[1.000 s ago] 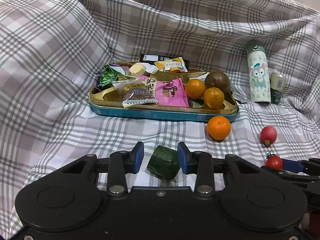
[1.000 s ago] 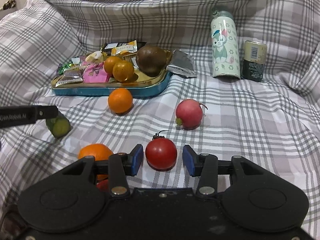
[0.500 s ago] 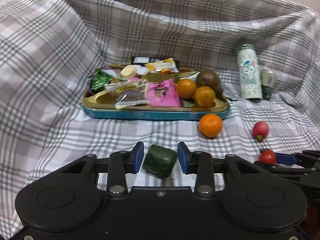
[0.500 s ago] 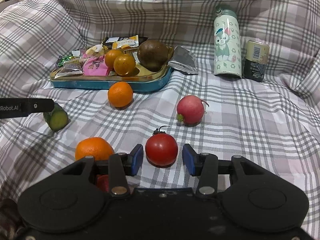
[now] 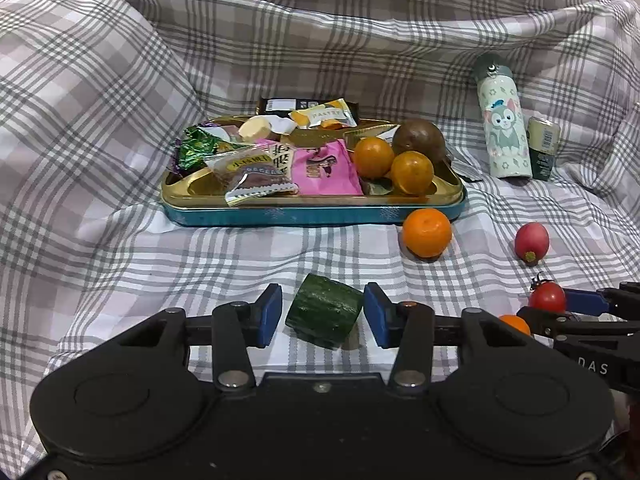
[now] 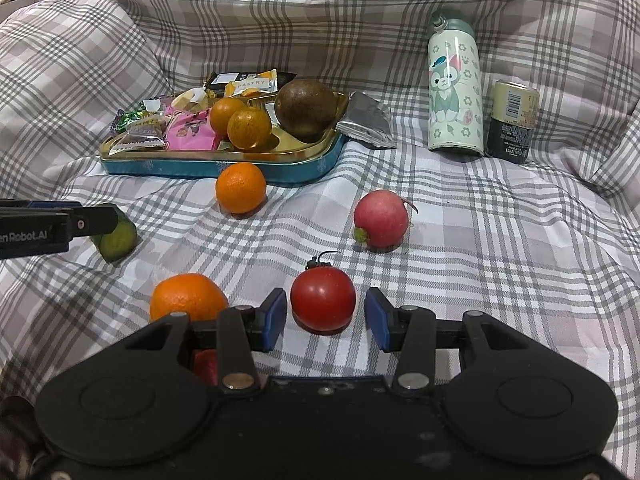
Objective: Organize fruits
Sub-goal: 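Close the left gripper on the cucumber piece while the right gripper grasps the cherry tomato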
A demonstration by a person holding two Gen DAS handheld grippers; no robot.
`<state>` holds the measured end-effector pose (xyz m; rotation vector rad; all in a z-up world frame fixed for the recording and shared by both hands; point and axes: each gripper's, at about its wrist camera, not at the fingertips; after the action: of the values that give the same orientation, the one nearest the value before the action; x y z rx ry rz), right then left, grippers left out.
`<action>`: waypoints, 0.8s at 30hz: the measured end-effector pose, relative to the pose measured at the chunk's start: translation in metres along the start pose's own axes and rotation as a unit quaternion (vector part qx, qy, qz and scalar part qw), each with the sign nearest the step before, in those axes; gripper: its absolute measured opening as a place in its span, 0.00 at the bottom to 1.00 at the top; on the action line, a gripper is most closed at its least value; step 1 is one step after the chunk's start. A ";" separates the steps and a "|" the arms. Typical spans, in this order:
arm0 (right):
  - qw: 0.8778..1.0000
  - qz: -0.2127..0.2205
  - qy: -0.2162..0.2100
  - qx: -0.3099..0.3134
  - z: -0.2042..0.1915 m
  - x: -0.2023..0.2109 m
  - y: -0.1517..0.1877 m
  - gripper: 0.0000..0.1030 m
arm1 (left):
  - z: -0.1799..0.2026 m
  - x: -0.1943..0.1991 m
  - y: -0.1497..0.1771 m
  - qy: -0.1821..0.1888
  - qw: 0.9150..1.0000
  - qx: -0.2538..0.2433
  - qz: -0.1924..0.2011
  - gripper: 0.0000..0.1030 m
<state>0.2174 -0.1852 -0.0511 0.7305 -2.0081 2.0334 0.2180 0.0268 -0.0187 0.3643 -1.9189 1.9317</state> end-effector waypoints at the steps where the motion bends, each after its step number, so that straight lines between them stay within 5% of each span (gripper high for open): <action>1: 1.000 0.000 0.000 0.000 0.000 0.000 0.000 0.45 | 0.001 -0.001 0.000 0.002 1.000 -0.001 -0.001 0.53; 24: 1.000 0.002 0.001 0.002 0.000 0.000 0.000 0.46 | 0.003 -0.019 0.005 -0.009 0.999 0.000 -0.031 0.54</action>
<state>0.2176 -0.1852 -0.0513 0.7245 -2.0075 2.0393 0.2328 0.0217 -0.0316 0.4374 -1.8979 1.8948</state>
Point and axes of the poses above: each gripper's, at about its wrist camera, not at the fingertips, and x roughly against the way its jaws point, z to its right, y to its underside, and after that the axes turned 13 degrees about z, right-handed
